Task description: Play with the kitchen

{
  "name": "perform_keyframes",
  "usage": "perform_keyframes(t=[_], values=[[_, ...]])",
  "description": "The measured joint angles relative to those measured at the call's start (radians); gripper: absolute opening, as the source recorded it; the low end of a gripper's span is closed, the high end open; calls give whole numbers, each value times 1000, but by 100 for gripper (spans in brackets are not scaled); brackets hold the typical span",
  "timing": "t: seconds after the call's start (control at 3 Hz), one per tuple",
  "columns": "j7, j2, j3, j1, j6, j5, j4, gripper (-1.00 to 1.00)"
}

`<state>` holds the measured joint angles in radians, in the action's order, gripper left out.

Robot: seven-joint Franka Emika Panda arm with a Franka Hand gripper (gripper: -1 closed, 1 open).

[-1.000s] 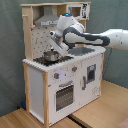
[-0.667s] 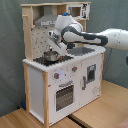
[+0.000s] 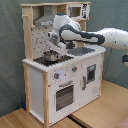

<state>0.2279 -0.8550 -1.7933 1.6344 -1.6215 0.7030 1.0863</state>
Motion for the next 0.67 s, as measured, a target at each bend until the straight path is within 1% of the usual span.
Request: perform_keyframes(t=[0.33,0.67], values=[[-6,-3,-38,22,91,0,0,100],[-20,0,23,28,151,-2,-59,100]])
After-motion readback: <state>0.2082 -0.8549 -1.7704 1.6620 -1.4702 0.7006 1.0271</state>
